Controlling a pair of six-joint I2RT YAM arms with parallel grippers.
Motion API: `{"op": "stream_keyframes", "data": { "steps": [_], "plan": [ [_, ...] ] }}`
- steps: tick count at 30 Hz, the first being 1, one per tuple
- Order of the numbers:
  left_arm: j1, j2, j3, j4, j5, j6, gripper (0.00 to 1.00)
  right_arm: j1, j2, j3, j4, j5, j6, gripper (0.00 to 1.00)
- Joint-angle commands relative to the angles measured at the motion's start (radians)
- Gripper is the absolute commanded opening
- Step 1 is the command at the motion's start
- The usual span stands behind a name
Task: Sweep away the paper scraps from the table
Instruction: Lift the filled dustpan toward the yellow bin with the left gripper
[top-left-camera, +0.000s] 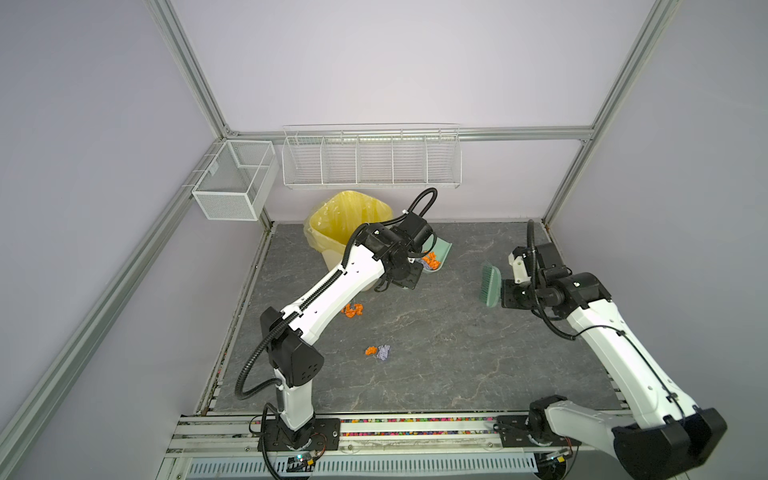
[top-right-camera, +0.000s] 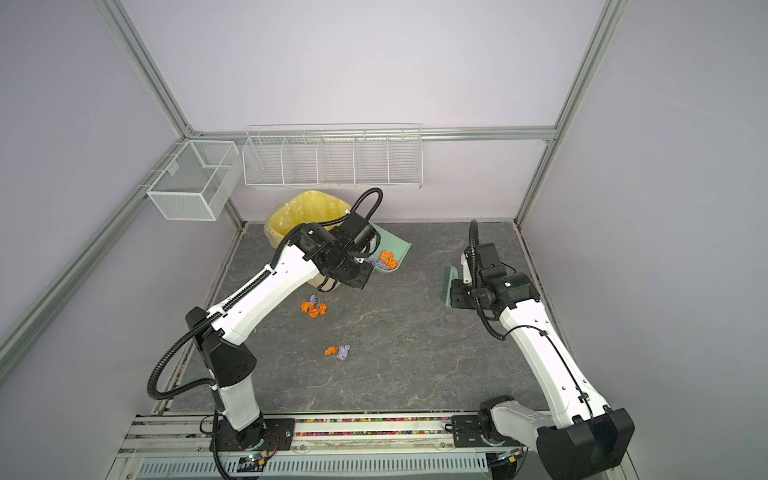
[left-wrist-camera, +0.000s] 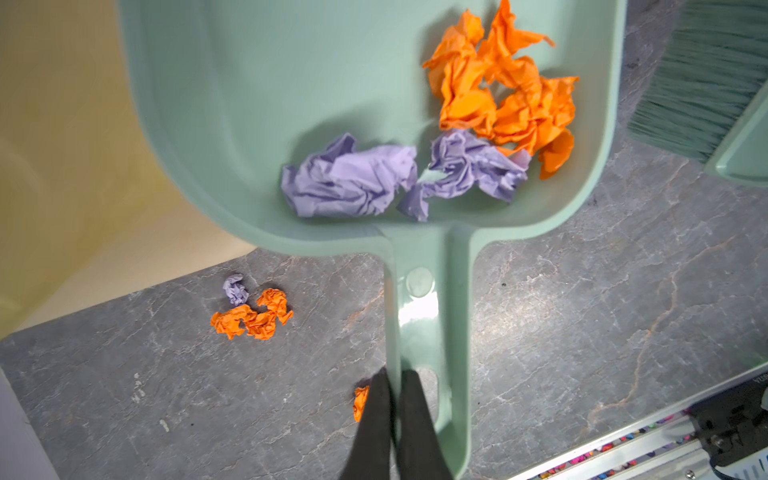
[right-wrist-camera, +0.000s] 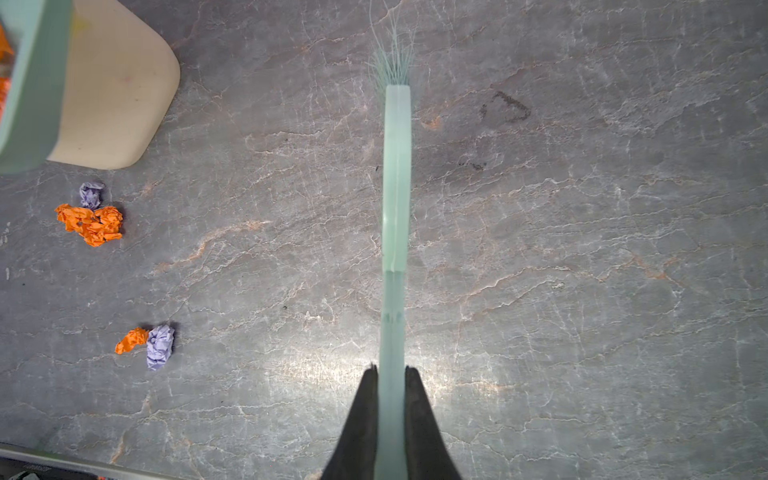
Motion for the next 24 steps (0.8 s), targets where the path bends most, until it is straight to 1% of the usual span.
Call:
{"op": "stream_keyframes", "data": {
  "steps": [1, 4, 10, 14, 17, 19, 24],
  "plan": [
    [0.012, 0.019, 0.085, -0.087, -0.034, 0.018, 0.0, -0.006, -0.012, -0.011, 0.048, -0.02, 0.015, 0.07],
    [0.011, 0.039, 0.157, -0.125, -0.033, 0.022, 0.0, -0.005, 0.007, -0.003, 0.054, -0.036, 0.013, 0.07],
    [0.029, 0.051, 0.21, -0.157, -0.055, 0.037, 0.0, -0.006, 0.036, -0.004, 0.071, -0.08, 0.015, 0.07],
    [0.061, 0.052, 0.243, -0.19, -0.065, 0.052, 0.0, -0.006, 0.033, -0.012, 0.082, -0.098, 0.026, 0.07],
    [0.098, 0.05, 0.277, -0.21, -0.05, 0.06, 0.0, -0.006, 0.029, -0.022, 0.098, -0.094, 0.027, 0.07],
    [0.109, 0.05, 0.305, -0.22, -0.054, 0.064, 0.0, -0.005, 0.041, -0.02, 0.1, -0.1, 0.025, 0.07],
    [0.126, 0.038, 0.321, -0.219, -0.076, 0.066, 0.0, -0.005, 0.069, -0.019, 0.11, -0.115, 0.019, 0.07]
  ]
}}
